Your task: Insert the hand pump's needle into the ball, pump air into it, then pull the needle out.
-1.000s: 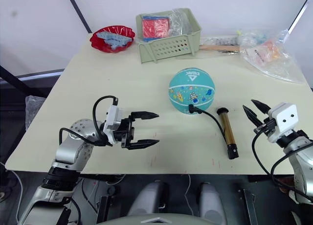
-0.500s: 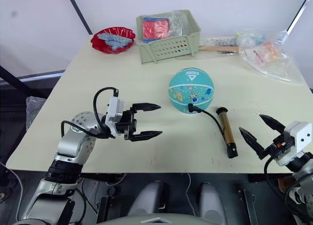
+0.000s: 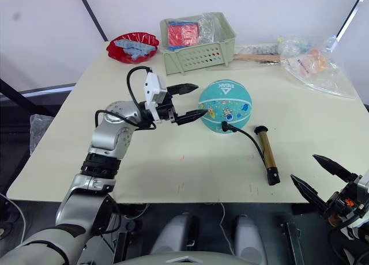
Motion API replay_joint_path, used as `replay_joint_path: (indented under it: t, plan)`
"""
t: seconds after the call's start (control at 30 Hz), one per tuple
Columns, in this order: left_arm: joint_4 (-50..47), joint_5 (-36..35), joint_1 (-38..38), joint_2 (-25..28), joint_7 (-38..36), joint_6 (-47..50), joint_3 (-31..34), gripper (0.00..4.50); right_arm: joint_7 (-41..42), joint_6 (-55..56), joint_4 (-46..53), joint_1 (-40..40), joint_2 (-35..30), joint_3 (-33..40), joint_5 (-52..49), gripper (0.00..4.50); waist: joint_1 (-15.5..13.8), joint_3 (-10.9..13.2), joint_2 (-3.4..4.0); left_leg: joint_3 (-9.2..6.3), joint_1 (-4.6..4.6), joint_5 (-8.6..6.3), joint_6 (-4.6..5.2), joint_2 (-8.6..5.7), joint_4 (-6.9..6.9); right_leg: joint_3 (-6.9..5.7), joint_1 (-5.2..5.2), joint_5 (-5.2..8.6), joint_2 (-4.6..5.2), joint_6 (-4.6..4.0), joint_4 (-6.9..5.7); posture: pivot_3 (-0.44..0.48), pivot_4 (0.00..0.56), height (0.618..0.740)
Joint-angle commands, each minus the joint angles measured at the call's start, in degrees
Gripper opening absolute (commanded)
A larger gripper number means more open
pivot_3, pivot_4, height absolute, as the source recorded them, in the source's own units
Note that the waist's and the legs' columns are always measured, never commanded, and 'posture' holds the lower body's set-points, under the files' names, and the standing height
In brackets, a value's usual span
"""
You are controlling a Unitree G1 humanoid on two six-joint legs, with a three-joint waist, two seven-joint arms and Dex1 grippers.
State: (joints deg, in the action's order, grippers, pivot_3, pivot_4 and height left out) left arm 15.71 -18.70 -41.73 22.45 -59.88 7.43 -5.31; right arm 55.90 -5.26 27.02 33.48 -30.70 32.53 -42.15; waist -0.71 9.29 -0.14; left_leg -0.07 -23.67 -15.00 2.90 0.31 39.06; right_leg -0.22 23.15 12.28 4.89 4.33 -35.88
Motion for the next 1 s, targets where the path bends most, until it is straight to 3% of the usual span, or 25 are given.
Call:
replay_joint_path:
  t: [0.03, 0.23, 0.57, 0.83, 1.0]
  plan:
    - [3.69, 2.25, -4.62, -1.74, 1.65, -1.72, -0.24, 4.5, 1.25, 3.28, 1.96, 0.47, 0.91, 1.91, -0.51, 4.44, -0.1, 0.01, -0.02, -0.02, -0.01, 0.0, 0.0, 0.0, 0.0, -0.01, 0.0, 0.0, -0.01, 0.01, -0.02, 0.0, 0.15, 0.74]
    - [19.86, 6.99, -16.24, -7.88, 6.22, -5.12, -0.82, 4.5, 1.79, 5.61, 3.23, 0.6, 2.65, 0.54, -0.17, 4.44, -0.31, 0.08, -0.14, -0.09, -0.08, 0.0, 0.0, -0.1, 0.08, 0.01, -0.02, -0.01, 0.0, 0.05, -0.01, 0.0, 0.15, 0.74]
    - [36.67, 10.28, -25.86, -13.59, 5.86, -10.83, -0.49, 4.5, 1.53, 6.94, 4.14, 0.27, 3.31, -1.17, 1.12, 4.44, -0.15, 0.13, -0.22, -0.07, -0.12, -0.01, 0.01, -0.12, 0.06, 0.06, 0.01, 0.01, -0.02, 0.1, -0.01, 0.0, 0.15, 0.74]
    - [42.94, 13.33, -27.4, -16.05, 8.41, -9.76, -0.92, 4.5, -1.75, 5.72, 6.87, -1.24, 2.92, -3.82, 2.47, 4.44, -0.1, 0.14, -0.23, -0.09, -0.12, -0.01, 0.01, -0.12, 0.07, 0.07, 0.01, 0.01, -0.02, 0.1, -0.02, 0.0, 0.15, 0.74]
    - [44.74, 15.31, -25.33, -17.49, 12.31, -9.27, -1.42, 4.5, -10.54, 2.68, 9.35, -6.6, 2.98, -11.21, 11.58, 4.44, -0.18, 0.14, -0.25, -0.1, -0.09, -0.01, 0.01, -0.12, 0.11, 0.07, 0.0, 0.0, -0.01, 0.1, -0.05, 0.0, 0.15, 0.74]
